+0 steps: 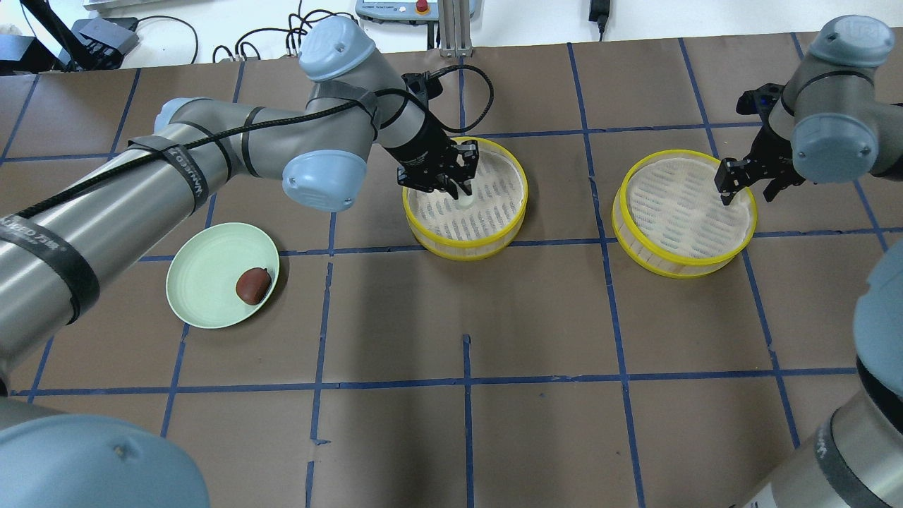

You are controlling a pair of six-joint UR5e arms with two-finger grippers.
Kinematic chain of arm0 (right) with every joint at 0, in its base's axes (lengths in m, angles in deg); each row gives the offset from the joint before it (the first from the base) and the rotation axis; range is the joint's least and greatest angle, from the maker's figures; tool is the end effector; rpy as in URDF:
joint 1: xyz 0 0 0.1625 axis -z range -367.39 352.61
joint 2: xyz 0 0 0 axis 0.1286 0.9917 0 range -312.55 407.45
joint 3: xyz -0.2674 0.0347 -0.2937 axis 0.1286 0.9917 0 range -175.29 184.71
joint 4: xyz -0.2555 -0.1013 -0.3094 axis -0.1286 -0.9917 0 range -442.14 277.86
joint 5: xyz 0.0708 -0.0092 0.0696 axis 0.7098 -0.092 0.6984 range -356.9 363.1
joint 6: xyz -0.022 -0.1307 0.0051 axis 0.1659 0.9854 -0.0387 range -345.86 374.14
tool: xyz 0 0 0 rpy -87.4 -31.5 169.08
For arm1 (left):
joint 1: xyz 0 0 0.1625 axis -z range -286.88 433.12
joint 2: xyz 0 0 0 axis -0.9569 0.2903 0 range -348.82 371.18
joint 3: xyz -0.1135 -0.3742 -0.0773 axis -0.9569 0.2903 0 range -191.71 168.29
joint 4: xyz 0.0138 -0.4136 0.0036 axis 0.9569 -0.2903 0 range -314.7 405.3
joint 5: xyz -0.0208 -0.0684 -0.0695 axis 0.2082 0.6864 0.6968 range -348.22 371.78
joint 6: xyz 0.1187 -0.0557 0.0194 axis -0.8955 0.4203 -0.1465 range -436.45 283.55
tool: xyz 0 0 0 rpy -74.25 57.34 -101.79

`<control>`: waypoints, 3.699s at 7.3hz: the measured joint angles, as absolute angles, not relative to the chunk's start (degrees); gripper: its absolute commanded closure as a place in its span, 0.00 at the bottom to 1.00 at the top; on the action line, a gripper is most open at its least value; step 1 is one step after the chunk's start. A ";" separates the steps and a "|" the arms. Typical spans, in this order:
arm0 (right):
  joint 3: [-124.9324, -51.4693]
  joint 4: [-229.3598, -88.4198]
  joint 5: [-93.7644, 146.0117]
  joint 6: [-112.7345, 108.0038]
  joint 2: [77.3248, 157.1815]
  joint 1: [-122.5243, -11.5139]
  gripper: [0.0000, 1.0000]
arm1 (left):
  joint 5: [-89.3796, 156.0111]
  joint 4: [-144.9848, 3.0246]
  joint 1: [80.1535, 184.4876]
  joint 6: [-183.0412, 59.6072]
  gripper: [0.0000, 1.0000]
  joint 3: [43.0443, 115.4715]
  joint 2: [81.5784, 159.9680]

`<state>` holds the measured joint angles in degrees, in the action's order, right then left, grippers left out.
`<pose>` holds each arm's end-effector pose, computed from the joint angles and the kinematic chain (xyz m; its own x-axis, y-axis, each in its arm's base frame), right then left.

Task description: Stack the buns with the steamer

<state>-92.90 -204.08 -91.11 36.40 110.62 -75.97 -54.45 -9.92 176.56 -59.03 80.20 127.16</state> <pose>-0.1029 -0.6008 0.1603 -0.9985 -0.0181 0.0514 -0.0146 0.9976 0.0682 -0.3290 -0.5737 0.2292 -0.9076 -0.0413 0.4177 -0.0430 0.9991 0.0053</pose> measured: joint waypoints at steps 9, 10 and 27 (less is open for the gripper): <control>-85.69 -200.55 -86.34 29.91 115.30 -79.16 0.91 | -79.14 -30.26 151.01 -113.01 0.04 90.73 114.50; -85.62 -199.61 -86.25 23.52 116.57 -83.08 0.91 | -79.85 -27.36 149.77 -115.32 0.05 92.79 117.06; -83.23 -193.61 -86.28 -15.52 111.67 -108.67 0.70 | -58.87 -23.15 171.12 -59.86 0.76 76.47 123.63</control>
